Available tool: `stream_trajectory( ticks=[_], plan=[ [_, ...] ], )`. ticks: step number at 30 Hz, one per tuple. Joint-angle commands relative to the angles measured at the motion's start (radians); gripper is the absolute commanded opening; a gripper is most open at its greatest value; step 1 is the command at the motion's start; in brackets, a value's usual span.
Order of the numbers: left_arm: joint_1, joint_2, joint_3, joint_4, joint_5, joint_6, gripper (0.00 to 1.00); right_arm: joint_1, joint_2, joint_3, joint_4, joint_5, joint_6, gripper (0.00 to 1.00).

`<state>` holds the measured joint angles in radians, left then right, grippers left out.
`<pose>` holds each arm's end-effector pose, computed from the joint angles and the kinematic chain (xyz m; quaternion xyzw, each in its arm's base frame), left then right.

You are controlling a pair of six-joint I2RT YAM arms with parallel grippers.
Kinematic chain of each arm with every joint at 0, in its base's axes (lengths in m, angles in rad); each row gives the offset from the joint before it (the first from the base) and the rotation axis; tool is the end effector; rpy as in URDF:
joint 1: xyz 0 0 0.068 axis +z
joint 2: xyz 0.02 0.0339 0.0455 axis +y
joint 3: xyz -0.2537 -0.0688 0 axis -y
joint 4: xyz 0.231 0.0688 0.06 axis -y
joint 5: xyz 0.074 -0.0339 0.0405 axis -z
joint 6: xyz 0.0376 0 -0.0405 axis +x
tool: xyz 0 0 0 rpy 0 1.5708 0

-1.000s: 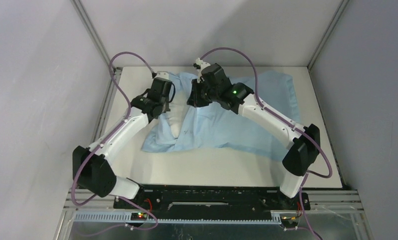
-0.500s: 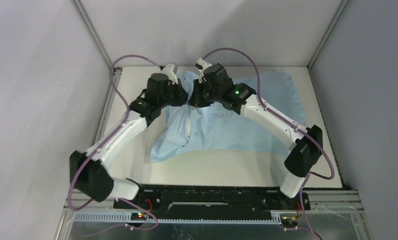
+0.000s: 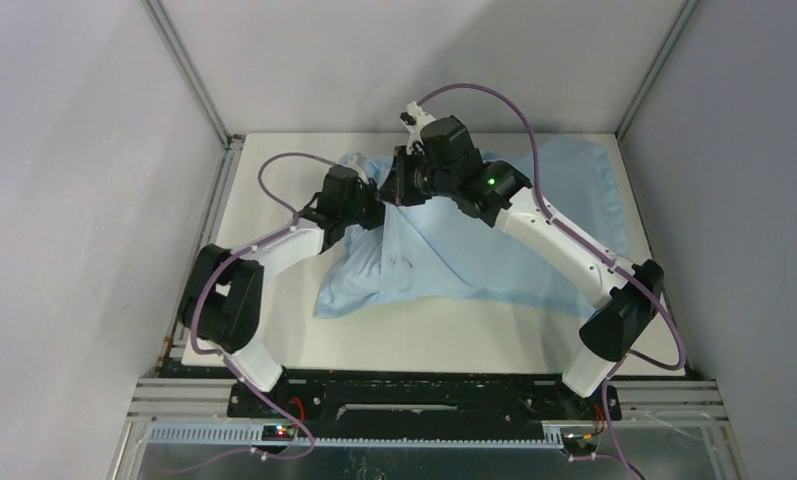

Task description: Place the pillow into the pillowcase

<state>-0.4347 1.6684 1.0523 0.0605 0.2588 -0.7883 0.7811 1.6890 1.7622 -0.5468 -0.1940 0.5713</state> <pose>0.3240 -0.1610 0.2233 -0.0907 0.8641 -0.3691 0.3299 0.2609 0.2689 0.3916 -0.1392 0.8393 0.3893 0.3531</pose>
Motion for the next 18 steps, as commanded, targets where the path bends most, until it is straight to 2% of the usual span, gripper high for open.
stream_trajectory(
  ticks=[1, 3, 9, 18],
  plan=[
    [-0.01, -0.085, -0.05, 0.006, -0.042, -0.01, 0.21, 0.008, -0.009, 0.047, 0.09, -0.121, 0.044, 0.0],
    [-0.012, -0.139, -0.061, 0.005, -0.02, -0.001, 0.32, -0.004, -0.017, 0.026, 0.105, -0.129, 0.051, 0.0],
    [-0.016, -0.295, -0.132, 0.004, 0.037, 0.015, 0.49, -0.042, -0.034, -0.022, 0.134, -0.163, 0.072, 0.0],
    [-0.012, -0.525, -0.212, -0.116, -0.039, 0.067, 0.59, -0.048, -0.038, -0.055, 0.153, -0.17, 0.08, 0.0]
  ],
)
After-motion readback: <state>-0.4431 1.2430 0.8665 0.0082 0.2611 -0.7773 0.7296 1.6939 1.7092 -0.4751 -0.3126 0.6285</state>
